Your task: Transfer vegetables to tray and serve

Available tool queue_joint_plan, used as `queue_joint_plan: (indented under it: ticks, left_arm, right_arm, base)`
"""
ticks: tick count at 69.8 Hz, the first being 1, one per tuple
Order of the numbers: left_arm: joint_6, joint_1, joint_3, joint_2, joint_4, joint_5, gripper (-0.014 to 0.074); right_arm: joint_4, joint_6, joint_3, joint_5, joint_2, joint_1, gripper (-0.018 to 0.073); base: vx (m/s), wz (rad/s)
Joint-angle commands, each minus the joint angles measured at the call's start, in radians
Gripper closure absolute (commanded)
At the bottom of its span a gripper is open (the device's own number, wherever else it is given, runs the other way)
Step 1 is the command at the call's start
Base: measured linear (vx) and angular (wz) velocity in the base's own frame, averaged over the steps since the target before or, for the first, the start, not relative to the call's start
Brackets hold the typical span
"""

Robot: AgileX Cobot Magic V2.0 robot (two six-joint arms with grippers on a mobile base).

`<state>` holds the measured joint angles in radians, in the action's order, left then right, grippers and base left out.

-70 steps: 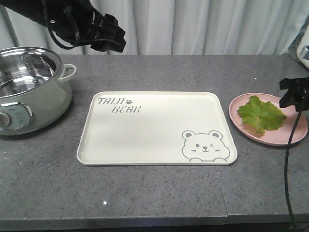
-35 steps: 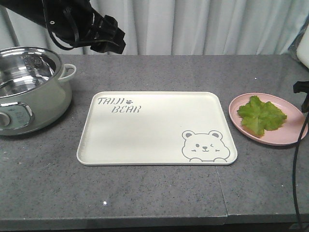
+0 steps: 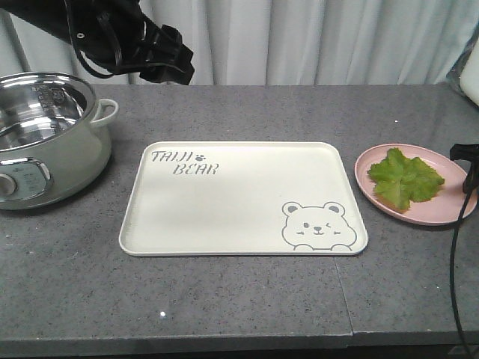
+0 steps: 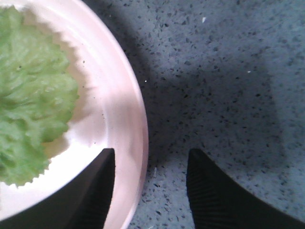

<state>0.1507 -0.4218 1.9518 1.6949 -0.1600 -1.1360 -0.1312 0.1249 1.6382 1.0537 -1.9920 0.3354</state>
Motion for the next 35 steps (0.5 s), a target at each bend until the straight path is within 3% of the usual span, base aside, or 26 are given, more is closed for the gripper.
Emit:
queue_joint_plan:
  ticks: [1, 20, 35]
  left_arm:
    - [-0.009, -0.004, 0.029, -0.045, -0.012, 0.048, 0.0136]
    - [-0.009, -0.004, 0.029, -0.045, -0.011, 0.048, 0.0136]
    - [-0.009, -0.004, 0.029, -0.045, -0.011, 0.048, 0.0136]
  right_arm:
    - [-0.012, 0.002, 0.03, -0.025, 0.037, 0.006, 0.021]
    - [-0.015, 0.002, 0.03, -0.022, 0.018, 0.006, 0.0236]
    - [-0.018, 0.007, 0.03, -0.022, 0.018, 0.006, 0.0464]
  base:
    - [0.0, 0.0]
    - [0.0, 0.0]
    - [0.0, 0.0]
